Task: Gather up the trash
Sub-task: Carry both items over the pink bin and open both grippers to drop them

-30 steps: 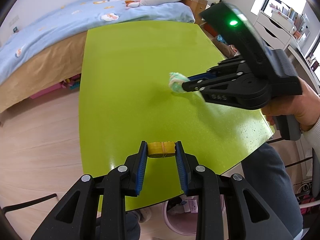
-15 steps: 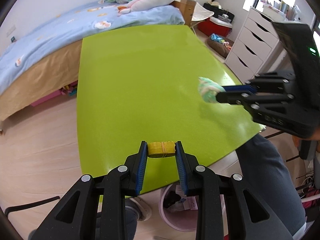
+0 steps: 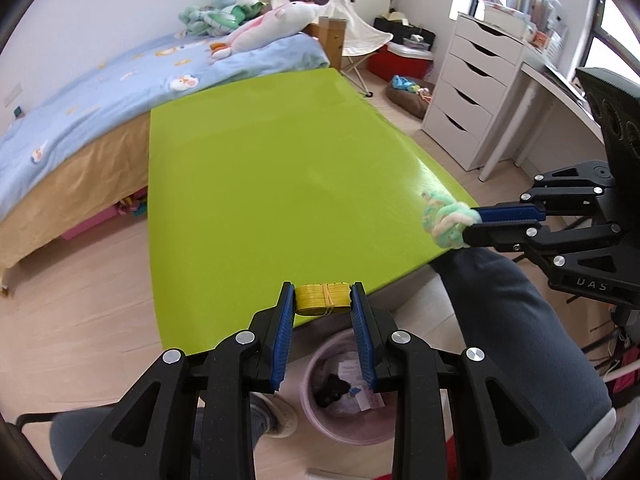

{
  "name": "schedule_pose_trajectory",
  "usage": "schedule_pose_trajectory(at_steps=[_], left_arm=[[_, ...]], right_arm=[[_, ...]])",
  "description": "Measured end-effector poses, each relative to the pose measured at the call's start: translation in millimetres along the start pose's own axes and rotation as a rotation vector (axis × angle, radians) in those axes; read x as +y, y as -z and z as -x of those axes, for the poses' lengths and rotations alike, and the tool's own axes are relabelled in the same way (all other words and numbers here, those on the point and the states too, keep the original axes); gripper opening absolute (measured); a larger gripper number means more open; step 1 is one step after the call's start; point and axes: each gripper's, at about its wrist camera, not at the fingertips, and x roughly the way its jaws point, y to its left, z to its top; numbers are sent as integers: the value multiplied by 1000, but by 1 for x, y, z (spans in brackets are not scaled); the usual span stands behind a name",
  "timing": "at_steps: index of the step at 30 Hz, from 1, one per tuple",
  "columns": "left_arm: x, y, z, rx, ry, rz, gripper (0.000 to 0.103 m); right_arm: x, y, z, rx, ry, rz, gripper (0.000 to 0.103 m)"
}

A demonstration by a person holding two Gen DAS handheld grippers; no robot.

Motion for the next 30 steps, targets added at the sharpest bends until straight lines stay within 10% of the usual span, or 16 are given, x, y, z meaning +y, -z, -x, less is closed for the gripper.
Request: schedule_pose_trajectory(at_steps=[20,24,30], left_arm=[[-19,46,24,7,44,3,28],[-19,47,24,4,44,1,28],[-22,49,23,12,52,-3,28]], right_arm=[[39,63,-13,92,-116,15,15],[37,61,-14,83,-112,6,72],[30,62,-5,57,-115,-50,92]])
